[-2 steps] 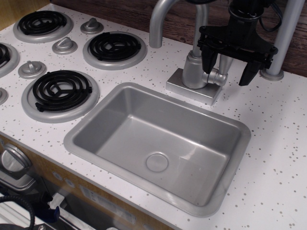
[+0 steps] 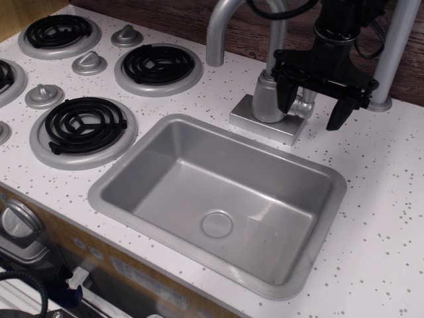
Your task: Lever vertical to front
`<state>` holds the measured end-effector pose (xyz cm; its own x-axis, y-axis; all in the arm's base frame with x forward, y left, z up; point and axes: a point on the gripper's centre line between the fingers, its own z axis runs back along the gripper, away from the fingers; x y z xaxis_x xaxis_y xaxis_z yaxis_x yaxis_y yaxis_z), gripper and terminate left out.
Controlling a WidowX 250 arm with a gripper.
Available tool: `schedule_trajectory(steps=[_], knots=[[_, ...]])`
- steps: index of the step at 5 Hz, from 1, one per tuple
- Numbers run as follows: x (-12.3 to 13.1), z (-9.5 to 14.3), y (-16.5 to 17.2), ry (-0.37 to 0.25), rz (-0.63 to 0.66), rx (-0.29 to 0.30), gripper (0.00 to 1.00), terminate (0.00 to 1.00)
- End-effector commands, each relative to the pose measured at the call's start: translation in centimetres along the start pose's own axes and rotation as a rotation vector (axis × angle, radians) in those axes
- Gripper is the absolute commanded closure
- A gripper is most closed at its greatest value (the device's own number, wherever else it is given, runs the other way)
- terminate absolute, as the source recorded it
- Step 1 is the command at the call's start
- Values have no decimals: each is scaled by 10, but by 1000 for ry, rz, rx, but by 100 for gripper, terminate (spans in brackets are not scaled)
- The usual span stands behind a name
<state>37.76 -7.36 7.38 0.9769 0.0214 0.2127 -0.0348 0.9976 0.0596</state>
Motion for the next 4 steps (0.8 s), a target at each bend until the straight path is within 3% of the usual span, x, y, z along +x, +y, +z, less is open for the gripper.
schedule_trajectory(steps=[1, 2, 3, 4], knots=[[26, 29, -2, -222, -100, -5, 0, 0], [42, 27, -4, -267, -147, -12, 0, 0], [50, 24, -2, -307, -170, 17, 0, 0], [54, 20, -2, -316, -178, 21, 0, 0]])
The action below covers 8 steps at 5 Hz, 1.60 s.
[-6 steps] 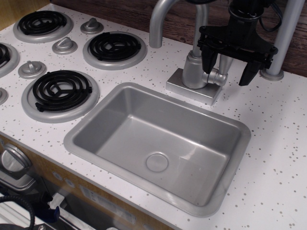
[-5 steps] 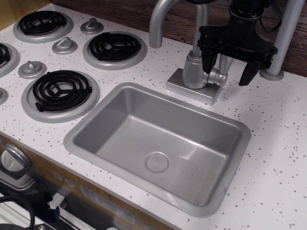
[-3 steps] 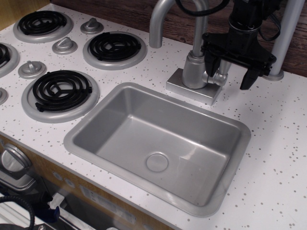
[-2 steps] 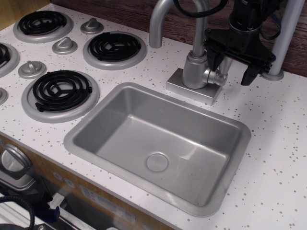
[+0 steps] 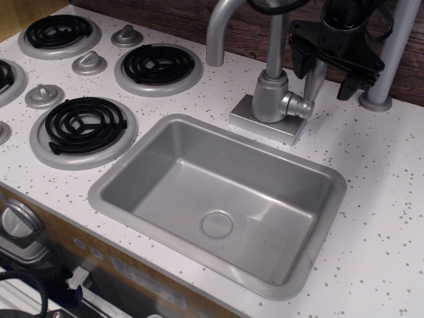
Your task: Lever vertical to front
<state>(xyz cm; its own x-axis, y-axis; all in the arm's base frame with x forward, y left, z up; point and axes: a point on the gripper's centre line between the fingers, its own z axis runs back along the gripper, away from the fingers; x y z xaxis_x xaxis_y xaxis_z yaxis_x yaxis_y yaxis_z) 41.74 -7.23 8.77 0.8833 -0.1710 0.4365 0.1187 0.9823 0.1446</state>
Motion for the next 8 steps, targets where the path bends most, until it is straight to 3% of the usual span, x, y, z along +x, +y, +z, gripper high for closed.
schedule_trajectory(steps=[1, 3, 4, 5, 6, 8], knots=[[18, 9, 3, -46, 10, 29, 0, 0], [25, -7, 10, -29, 3, 4, 0, 0], [26, -4, 9, -19, -8, 24, 100, 0], [16, 8, 7, 6, 13, 54, 100, 0], [-3, 17, 4, 61, 90, 41, 100, 0], [-25, 27, -1, 252, 211, 4, 100, 0]])
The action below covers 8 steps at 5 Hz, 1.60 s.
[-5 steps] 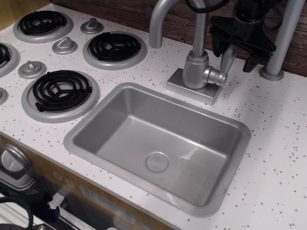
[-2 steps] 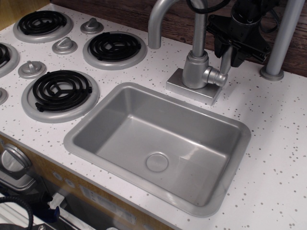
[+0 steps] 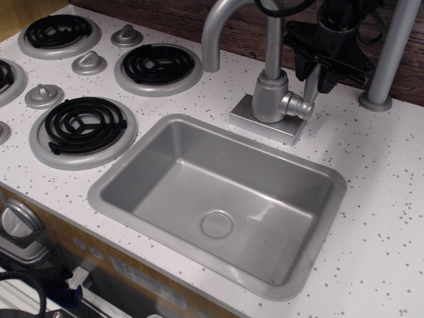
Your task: Lever vertical to front
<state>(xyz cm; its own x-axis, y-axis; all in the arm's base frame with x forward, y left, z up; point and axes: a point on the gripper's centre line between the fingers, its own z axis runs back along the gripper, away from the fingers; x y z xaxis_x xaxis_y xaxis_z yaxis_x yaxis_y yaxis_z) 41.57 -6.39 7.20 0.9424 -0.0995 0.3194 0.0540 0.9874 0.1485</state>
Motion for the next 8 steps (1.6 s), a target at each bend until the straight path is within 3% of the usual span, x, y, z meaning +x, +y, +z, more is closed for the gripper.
schedule_trajectory(steps=[1, 3, 5, 8], knots=[[-27, 39, -7, 188, 179, -49, 100, 0], [-45, 24, -9, 170, 225, -97, 100, 0], [-43, 7, -7, 185, 222, -149, 100, 0], [-45, 8, -3, 184, 244, -137, 100, 0]])
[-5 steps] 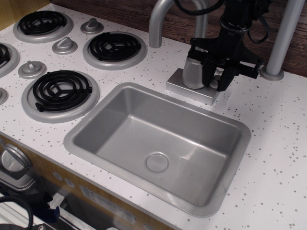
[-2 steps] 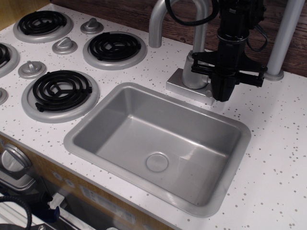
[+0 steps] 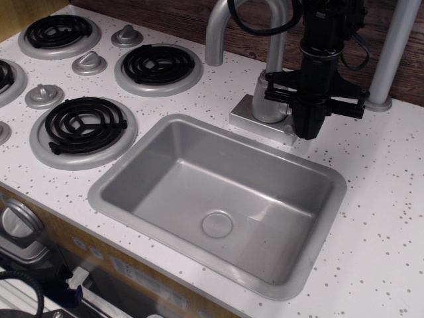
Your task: Lever vertical to front
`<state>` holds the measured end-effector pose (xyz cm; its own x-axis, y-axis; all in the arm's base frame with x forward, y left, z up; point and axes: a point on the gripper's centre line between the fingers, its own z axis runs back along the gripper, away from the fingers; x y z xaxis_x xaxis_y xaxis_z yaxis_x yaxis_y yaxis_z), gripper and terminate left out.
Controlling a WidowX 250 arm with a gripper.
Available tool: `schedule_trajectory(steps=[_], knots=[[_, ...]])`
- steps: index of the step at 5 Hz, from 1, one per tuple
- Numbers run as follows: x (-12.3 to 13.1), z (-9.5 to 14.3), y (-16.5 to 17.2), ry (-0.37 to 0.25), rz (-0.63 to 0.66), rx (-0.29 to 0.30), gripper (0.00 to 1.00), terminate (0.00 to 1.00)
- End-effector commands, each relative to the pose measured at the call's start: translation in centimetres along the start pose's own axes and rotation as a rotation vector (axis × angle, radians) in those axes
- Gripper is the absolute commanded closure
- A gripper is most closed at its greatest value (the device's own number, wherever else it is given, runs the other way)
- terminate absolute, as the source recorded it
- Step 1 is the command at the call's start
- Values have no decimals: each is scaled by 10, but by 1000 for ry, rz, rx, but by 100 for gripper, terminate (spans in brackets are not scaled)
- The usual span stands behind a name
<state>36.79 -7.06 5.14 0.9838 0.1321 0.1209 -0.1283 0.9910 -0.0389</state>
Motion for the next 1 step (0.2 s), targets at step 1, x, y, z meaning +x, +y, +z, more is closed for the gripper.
schedule_trajectory(steps=[1], knots=[[7, 7, 11, -22, 21, -24, 100, 100]])
